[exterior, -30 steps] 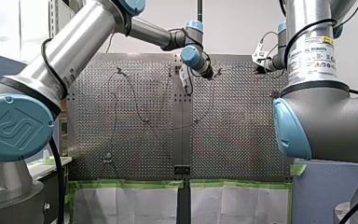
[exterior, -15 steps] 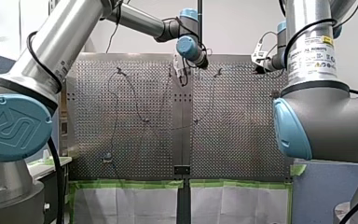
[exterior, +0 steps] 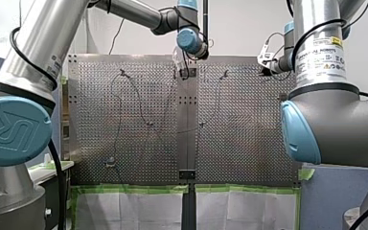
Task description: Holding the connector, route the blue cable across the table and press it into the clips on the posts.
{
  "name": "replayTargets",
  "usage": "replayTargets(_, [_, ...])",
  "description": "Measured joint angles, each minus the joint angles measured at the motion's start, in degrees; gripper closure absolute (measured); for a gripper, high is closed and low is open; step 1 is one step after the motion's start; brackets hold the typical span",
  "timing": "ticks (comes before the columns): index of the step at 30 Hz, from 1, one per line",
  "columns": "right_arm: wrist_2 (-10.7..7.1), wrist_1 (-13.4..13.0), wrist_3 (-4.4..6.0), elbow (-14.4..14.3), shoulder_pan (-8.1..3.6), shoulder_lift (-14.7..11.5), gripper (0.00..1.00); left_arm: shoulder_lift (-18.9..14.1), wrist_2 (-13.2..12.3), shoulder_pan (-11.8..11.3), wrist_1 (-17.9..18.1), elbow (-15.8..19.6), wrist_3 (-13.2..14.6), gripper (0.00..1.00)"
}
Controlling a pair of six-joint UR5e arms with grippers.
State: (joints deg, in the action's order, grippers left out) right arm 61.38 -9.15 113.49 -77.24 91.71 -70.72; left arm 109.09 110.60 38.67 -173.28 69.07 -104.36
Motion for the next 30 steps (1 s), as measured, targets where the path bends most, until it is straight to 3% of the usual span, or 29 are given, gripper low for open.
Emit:
replayTargets(15, [-0.14,0.08,-0.02,0.01,0.58,0.00,1.00,-7.24,1.53,2.44,7.24,7.24,-3.20,0.00])
replayTargets(23, [-0.16,0.09,-0.07,0.00,0.64,0.01,1.00,-11.50,5.21,5.33,11.53,11.49,-5.21,0.00])
replayTargets(30, [-0.13,0.09,-0.08,0.00,0.80,0.00,1.00,-14.53,6.43,5.97,14.95,14.92,-7.33,0.00])
